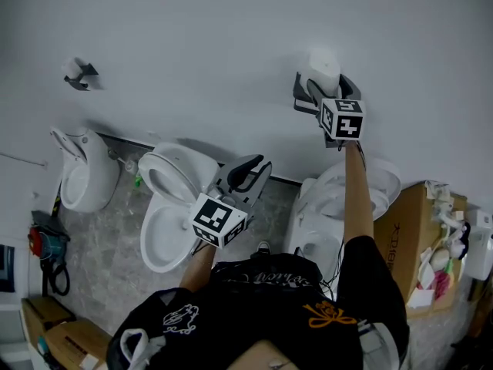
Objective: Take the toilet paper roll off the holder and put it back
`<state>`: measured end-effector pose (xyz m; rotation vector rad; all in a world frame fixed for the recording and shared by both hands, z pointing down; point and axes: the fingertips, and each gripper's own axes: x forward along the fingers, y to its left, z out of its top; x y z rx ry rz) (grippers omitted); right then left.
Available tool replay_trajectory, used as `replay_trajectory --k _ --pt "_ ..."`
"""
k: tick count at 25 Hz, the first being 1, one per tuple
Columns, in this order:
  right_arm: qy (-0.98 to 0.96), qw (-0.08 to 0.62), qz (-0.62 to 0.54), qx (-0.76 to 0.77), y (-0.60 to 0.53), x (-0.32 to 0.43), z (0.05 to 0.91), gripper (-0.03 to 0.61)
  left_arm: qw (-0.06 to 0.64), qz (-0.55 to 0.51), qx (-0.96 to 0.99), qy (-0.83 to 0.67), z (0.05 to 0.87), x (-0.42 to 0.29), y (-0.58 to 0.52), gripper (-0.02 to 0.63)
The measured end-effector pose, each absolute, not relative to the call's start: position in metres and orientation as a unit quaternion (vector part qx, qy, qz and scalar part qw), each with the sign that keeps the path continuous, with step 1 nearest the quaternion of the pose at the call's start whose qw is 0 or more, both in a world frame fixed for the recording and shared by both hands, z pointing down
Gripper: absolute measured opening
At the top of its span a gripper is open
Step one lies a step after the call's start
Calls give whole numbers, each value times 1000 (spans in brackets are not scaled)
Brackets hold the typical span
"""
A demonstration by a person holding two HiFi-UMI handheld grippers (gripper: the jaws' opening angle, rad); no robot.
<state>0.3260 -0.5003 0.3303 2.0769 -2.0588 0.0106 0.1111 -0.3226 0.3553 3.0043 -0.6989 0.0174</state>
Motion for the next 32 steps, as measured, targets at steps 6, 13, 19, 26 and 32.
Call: replay_trajectory --k 6,13,19,26,32 --pt "-679 130 7 723 -508 334 339 348 32 10 970 -240 360 112 -326 74" --pt "-678 133 4 723 -508 337 340 301 38 17 965 -258 371 115 -326 74" --pt "-695 117 -9 710 -501 331 336 291 43 27 963 -266 380 111 -319 74" --pt "-707 100 -36 699 -472 310 309 291 33 23 965 -260 370 104 -306 74" --pt "-716 82 -57 691 -429 279 284 291 27 23 969 -245 366 89 -290 74"
